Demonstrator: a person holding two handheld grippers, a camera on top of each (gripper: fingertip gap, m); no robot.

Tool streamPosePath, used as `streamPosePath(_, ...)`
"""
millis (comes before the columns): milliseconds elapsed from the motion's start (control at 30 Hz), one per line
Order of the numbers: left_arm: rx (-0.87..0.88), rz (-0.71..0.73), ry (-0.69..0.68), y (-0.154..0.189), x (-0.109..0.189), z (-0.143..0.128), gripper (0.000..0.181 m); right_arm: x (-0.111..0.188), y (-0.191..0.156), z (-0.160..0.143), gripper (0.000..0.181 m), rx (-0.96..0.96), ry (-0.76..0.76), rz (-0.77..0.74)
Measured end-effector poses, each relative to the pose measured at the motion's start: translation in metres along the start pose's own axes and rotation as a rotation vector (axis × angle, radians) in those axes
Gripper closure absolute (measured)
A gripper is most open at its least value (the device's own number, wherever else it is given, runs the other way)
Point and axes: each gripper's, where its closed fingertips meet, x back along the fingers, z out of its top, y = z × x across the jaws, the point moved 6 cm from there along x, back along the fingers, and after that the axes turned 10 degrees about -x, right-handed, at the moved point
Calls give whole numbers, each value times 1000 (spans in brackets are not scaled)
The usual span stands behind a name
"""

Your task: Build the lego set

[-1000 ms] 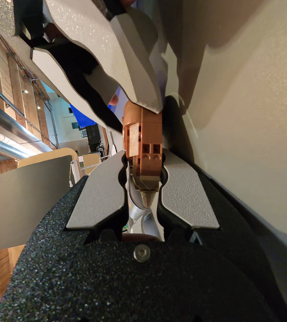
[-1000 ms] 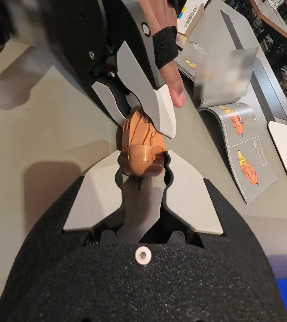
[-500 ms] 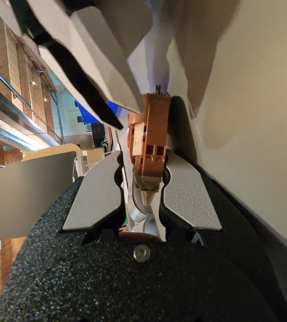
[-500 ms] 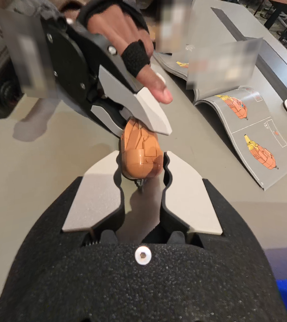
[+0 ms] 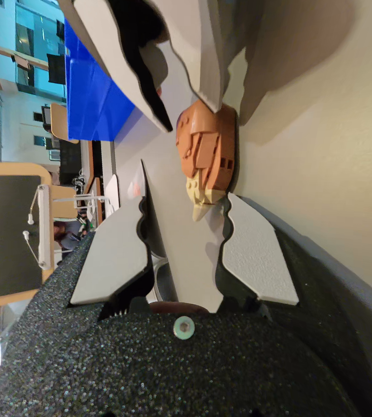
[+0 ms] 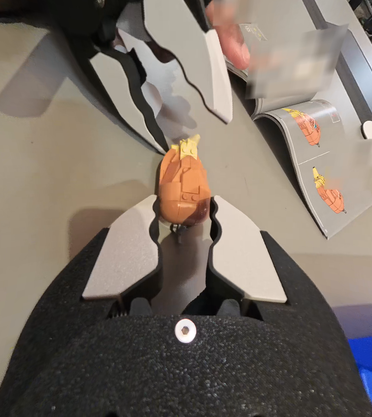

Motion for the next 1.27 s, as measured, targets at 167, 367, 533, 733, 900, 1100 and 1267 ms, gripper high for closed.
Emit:
streamPosePath(167,206,42,128,-14,16,-7,115,12,7,6,134,-49,77,8)
streamPosePath(367,551,297,271,-60,39,-23,134,26,30,18,128,-205,200,-19)
streamPosePath(533,823,384,212,-83,38,-46,142,30,54,20,141,-278,221,-159)
streamPosePath(733,1182,482,350,-112,29,-72,127,24,77,19,152,-339,275,-196)
streamPosePath(900,1153,478,335,-131,9,-84,127,14,86,14,153,-311,264,-212)
streamPosePath(1100,870,39,15,-143,-52,-87,107,5,88,0,151,-341,244,-168)
streamPosePath(1267,819,-121,-20,-167,-82,-91,98,4,86,-2,150,-320,243,-173)
